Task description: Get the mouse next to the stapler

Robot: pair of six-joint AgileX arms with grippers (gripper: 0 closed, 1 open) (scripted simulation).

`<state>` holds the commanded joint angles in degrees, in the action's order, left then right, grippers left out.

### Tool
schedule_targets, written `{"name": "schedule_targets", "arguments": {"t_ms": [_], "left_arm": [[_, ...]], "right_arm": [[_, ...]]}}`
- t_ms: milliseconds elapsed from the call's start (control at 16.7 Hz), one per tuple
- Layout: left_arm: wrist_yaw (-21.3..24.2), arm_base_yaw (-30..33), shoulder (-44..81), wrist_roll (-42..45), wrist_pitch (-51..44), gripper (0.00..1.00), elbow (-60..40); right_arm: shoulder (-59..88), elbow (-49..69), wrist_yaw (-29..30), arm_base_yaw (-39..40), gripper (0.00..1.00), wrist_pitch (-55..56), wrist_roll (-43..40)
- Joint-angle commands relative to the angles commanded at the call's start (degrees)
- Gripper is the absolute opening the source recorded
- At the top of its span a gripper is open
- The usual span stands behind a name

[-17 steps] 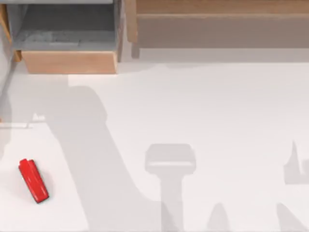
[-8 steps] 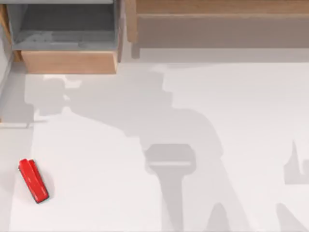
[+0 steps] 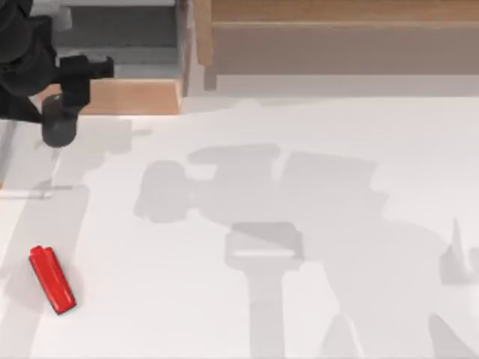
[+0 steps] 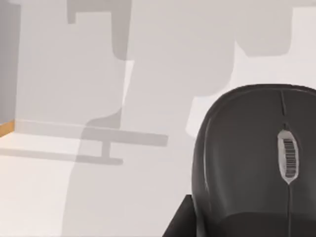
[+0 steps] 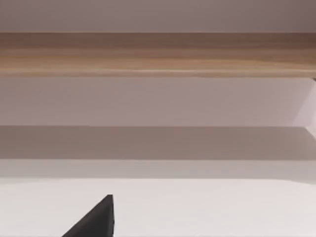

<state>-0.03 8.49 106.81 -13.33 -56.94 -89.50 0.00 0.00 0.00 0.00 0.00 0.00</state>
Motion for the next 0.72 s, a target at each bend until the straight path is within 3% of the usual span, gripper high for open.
{"name": "schedule_targets", "arguments": {"t_ms": [420,720], "left_arm": [[-1.9,14.0,-8.3,-10.8,6.8,0.00,21.5],[-2.7,20.2,-11.3,-15.6,9.7,0.00,31.0]], "right_arm": [[0.0,0.0,0.0,0.0,1.00,0.0,0.0],[0.0,0.0,0.0,0.0,1.00,0.0,0.0]]}}
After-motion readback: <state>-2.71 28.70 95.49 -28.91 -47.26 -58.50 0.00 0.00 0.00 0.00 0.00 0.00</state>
